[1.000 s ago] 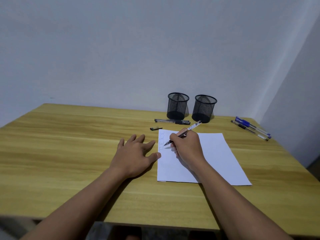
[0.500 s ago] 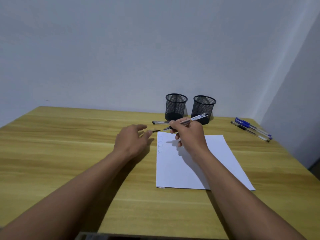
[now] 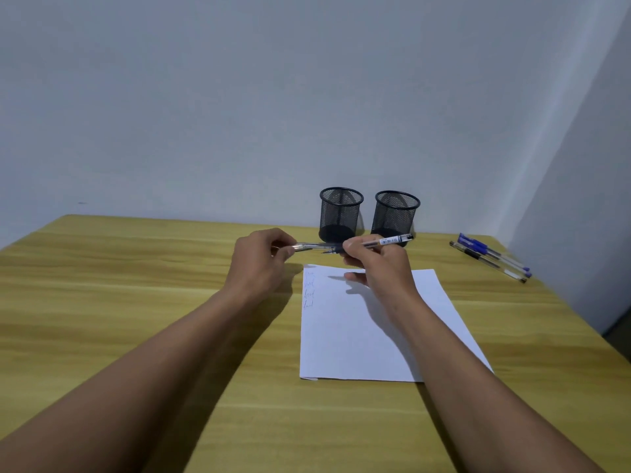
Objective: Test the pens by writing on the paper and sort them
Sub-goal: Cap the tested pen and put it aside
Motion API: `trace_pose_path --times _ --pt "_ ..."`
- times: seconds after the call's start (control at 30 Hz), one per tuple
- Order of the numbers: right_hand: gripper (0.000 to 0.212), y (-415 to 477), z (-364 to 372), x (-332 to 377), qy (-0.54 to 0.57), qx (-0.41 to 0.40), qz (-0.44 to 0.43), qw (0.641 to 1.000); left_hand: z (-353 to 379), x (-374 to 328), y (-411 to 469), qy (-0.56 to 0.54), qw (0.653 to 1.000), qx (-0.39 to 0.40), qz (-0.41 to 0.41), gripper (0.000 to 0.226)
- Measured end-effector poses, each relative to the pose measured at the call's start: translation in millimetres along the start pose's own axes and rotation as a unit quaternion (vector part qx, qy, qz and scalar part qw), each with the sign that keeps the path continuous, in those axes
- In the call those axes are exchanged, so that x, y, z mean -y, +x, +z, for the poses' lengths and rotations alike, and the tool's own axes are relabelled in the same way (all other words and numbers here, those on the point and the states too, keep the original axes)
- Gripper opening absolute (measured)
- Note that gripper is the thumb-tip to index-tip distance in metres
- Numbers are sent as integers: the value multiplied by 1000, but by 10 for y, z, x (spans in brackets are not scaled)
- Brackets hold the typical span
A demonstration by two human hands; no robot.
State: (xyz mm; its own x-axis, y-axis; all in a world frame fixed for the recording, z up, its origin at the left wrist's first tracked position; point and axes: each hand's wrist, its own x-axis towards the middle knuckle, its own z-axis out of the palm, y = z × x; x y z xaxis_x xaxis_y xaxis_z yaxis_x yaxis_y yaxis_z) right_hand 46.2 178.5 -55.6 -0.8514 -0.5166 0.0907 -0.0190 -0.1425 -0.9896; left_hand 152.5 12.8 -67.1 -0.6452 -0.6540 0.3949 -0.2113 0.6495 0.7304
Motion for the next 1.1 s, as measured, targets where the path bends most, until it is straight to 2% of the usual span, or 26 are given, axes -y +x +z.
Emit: trace_pose_path --times 0.17,0.3,0.47,0.63,0.9,1.1 --pt "9 -86 -11 103 53 -4 -3 999 -104 -253 -105 -67 997 21 31 7" --pt "5 -165 -80 199 73 25 8 997 -150 -428 -178 -107 992 58 44 7" --pt "7 -266 -146 279 82 57 15 995 -167 -604 -291 -239 967 86 -1 8" --pt "6 -341 -120 328 156 53 39 986 -208 -773 -371 -344 935 77 -39 7" --pt "8 -408 10 377 186 50 34 981 -307 -859 -382 -364 929 42 -40 7" --pt "3 -406 20 435 146 86 37 985 -337 -813 -399 -377 923 50 -59 5"
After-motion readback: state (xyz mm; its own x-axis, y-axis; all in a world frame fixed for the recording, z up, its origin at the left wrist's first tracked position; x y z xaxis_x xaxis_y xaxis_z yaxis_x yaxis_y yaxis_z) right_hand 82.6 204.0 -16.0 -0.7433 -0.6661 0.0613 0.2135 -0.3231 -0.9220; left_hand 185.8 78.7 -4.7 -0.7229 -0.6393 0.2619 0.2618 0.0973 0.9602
